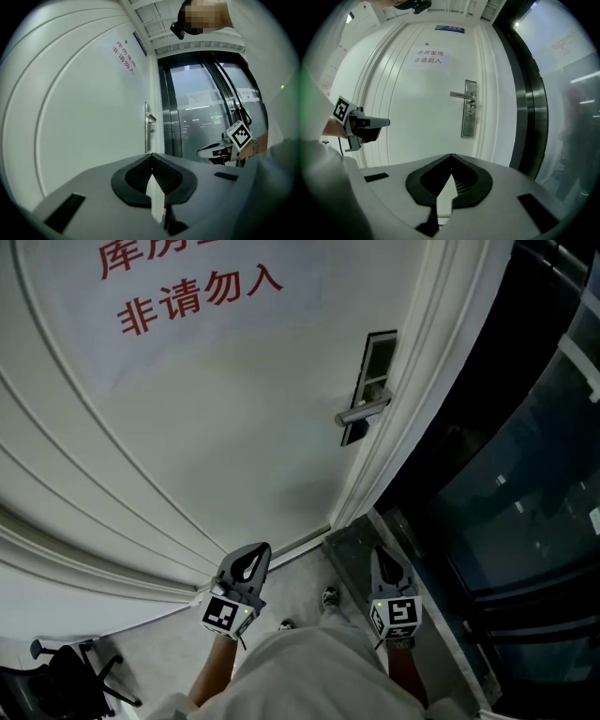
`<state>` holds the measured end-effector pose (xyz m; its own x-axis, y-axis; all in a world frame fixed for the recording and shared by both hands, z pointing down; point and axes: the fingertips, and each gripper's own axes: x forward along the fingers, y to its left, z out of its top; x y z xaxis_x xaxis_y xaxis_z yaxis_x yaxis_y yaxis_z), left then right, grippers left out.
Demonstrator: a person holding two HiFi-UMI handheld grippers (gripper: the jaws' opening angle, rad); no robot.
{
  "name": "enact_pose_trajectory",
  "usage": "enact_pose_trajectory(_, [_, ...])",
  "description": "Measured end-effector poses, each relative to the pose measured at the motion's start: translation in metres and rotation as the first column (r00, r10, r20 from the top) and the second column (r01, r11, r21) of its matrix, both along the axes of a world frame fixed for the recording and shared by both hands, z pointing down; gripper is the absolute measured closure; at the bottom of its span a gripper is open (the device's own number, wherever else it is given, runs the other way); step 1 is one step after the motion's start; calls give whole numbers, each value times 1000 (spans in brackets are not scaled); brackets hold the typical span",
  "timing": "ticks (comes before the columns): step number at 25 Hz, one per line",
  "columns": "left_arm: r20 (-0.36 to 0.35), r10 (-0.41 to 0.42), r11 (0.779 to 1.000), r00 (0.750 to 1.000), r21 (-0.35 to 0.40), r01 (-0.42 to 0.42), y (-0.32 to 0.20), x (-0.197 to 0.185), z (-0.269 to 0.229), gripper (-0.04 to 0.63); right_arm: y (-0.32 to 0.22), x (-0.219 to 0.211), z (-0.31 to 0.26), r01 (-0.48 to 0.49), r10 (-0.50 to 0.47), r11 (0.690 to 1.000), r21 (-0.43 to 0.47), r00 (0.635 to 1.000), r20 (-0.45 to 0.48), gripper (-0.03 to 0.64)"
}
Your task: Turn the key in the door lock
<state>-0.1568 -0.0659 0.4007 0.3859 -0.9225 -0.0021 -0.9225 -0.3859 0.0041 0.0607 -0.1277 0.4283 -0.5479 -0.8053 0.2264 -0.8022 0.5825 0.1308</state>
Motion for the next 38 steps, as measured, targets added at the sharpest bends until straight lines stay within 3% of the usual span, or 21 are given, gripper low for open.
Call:
enact_pose_trajectory(10, [-2, -171, 984, 985, 51, 170, -53, 13, -34, 592, -109, -14, -42, 206, -200, 971, 118, 978, -62, 624])
enact_pose_trajectory(13, [3, -217, 974, 976, 61, 217, -65, 20, -38, 592, -142, -17, -63, 259, -236, 944, 206, 963, -126, 624])
enact_pose_trajectory(16, [5, -257, 964, 966, 70, 256, -75, 27, -39, 592, -167, -24, -85, 328, -263, 894, 305, 936, -234, 624])
enact_pose_trajectory(19, [6, -293, 954, 956, 69, 291, -86, 35, -41, 592, -183, -34, -99, 409, -255, 828, 383, 884, -393, 624])
enact_pose_trajectory(23, [14, -323, 943, 946, 87, 321, -101, 50, -43, 591, -196, -46, -104, 522, -215, 737, 429, 783, -583, 624])
enact_pose_trajectory(29, [29, -336, 939, 941, 85, 333, -117, 69, -49, 592, -206, -59, -112, 656, -203, 607, 448, 674, -711, 624])
enact_pose_trajectory(31, [32, -337, 939, 941, 85, 334, -119, 74, -49, 591, -210, -63, -112, 682, -179, 581, 444, 639, -748, 622])
enact_pose_trajectory(33, [16, -337, 938, 941, 96, 334, -121, 78, -54, 592, -213, -67, -111, 706, -167, 564, 428, 606, -778, 579])
enact_pose_trajectory(38, [31, -337, 941, 941, 58, 335, -121, 81, -43, 592, -225, -79, -101, 724, -94, 553, 412, 545, -833, 480])
